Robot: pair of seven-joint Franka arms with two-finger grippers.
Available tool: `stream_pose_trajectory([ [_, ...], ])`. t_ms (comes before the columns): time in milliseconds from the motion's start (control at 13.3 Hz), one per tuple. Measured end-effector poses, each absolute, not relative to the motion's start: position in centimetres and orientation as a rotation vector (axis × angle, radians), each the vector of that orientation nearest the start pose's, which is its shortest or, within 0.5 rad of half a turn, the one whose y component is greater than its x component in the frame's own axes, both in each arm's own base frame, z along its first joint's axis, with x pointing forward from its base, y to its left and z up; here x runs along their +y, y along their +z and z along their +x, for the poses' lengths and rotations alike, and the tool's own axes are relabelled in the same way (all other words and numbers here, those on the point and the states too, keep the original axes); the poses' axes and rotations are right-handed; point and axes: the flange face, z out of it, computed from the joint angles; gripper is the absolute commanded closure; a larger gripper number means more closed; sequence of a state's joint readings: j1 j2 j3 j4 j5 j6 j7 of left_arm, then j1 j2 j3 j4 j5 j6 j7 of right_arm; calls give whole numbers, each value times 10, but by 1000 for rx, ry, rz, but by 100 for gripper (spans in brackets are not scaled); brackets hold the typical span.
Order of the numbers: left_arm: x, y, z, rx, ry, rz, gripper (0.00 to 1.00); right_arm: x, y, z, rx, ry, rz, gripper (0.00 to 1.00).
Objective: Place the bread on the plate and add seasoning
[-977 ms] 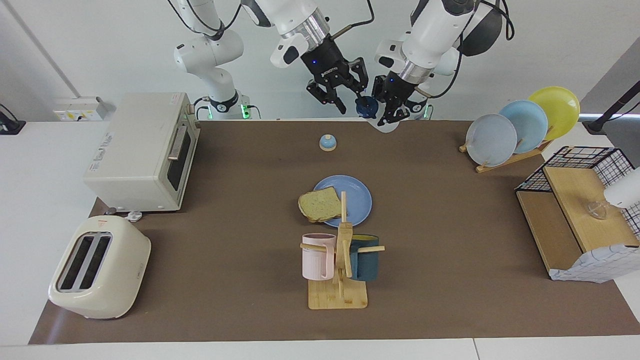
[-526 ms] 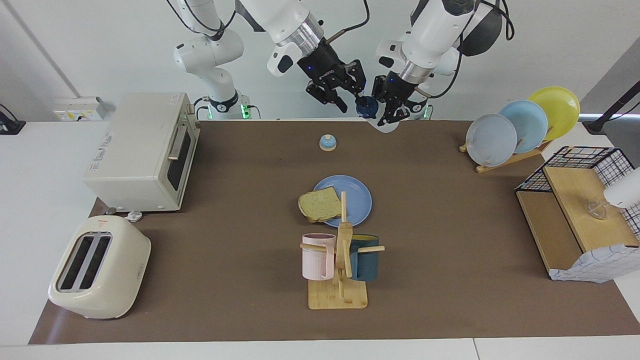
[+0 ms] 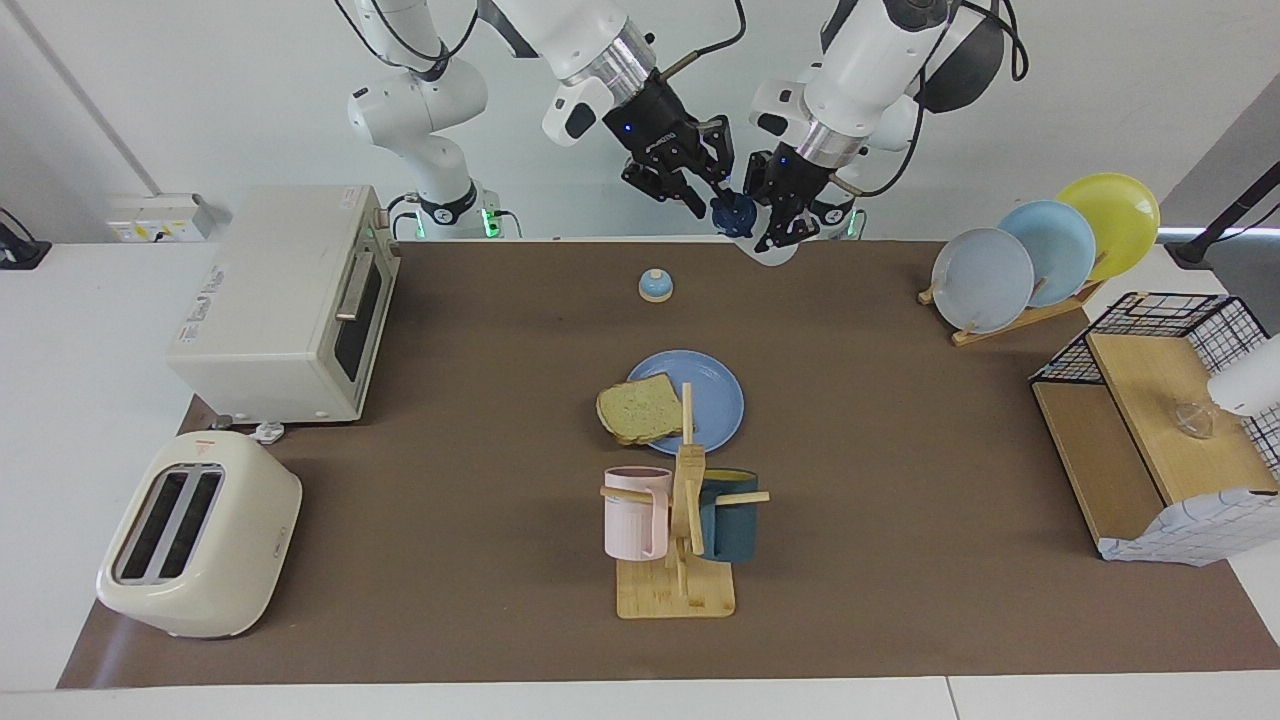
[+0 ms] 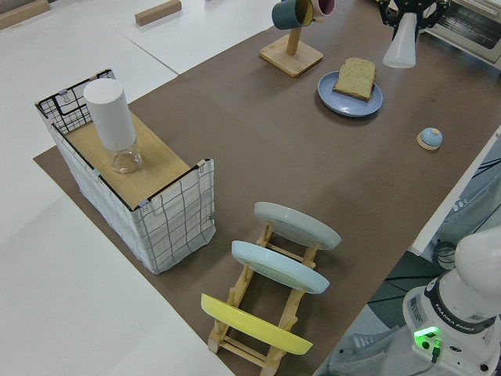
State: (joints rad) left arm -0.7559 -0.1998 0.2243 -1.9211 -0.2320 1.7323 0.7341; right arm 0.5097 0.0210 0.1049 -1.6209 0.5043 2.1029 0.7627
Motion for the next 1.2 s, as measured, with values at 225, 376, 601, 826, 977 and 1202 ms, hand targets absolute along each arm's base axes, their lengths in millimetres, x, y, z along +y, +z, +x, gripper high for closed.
stream_pose_trajectory([
  [225, -265, 578, 426, 1972, -59, -2784, 81, 371, 651, 478, 356, -68, -2472, 68],
  [376, -265, 578, 426, 1972, -59, -2785, 81, 372, 651, 477, 352, -69, -2474, 74],
  [601, -264, 578, 426, 1969, -60, -2787, 81, 372, 650, 477, 348, -71, -2479, 88],
  [826, -263, 578, 426, 1966, -59, -2789, 81, 371, 651, 478, 348, -72, -2479, 100],
  [977, -263, 578, 426, 1966, -59, -2789, 81, 371, 651, 478, 348, -73, -2479, 100],
  [1202, -263, 578, 427, 1965, -64, -2790, 81, 370, 651, 478, 352, -72, -2476, 100],
])
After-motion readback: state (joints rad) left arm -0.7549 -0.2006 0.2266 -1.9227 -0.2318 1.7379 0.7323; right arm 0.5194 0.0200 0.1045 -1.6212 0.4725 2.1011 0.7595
